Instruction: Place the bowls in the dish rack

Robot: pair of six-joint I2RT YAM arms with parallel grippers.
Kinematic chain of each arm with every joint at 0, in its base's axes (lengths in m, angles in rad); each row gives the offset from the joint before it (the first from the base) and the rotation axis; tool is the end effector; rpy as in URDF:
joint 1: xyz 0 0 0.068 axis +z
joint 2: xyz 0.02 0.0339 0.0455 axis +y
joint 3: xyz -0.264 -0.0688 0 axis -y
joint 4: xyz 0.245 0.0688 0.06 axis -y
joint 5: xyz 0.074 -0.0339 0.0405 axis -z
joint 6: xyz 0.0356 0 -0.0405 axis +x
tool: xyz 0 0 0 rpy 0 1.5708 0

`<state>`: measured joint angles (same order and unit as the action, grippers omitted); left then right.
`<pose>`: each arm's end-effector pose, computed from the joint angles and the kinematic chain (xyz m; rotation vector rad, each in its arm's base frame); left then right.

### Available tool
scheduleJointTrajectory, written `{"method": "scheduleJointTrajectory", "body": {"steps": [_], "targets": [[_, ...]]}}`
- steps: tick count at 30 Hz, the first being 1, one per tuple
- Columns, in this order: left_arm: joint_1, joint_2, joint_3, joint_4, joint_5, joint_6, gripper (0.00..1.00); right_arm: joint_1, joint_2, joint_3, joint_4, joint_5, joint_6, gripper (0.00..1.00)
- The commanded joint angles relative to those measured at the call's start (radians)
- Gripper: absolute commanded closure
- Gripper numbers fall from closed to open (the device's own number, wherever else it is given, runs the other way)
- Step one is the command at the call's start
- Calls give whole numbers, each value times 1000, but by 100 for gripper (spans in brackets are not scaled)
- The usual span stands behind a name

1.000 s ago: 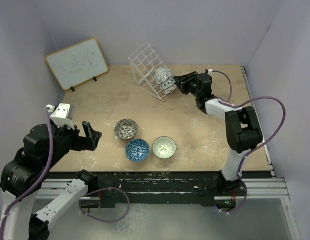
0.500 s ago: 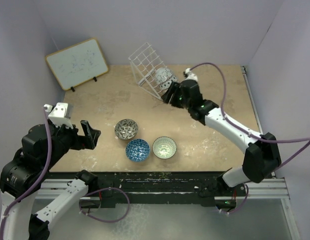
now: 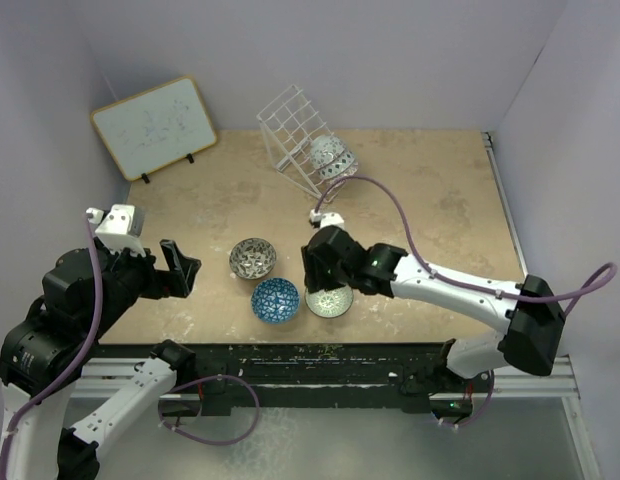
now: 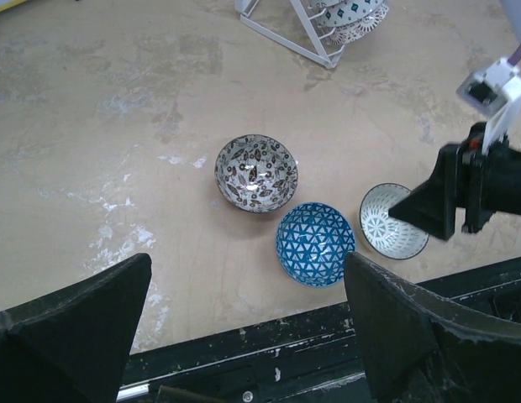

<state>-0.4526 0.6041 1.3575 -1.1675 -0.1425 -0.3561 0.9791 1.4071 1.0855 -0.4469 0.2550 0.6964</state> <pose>0.0385 -0.0131 0.4309 0.0034 2.0006 -0.3821 0.1783 0.2493 0.2781 -0.2063 2.3642 0.5437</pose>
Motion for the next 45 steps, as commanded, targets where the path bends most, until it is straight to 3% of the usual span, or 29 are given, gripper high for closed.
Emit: {"method": "scheduleJointTrajectory", "body": {"steps": [1,6,17,26,32,39,45], "targets": [[5,-7,6,40,-15,8,1,105,-15,-47,3,-13,-40,43],[5,-17,1,23,-20,5,1,116,-13,-114,50,-85,-110,43],[5,-24,-18,23,-30,-5,1,166,59,-124,112,-94,-193,43],[4,-26,-26,24,-35,-8,1,192,126,-109,74,-13,-183,51],[5,-31,-33,27,-37,-9,1,212,179,-87,-6,109,-148,67],[5,-29,-37,30,-36,-9,1,219,174,-19,-58,164,-123,98],[4,-28,-34,33,-37,-6,1,219,154,46,-76,164,-105,100]]}}
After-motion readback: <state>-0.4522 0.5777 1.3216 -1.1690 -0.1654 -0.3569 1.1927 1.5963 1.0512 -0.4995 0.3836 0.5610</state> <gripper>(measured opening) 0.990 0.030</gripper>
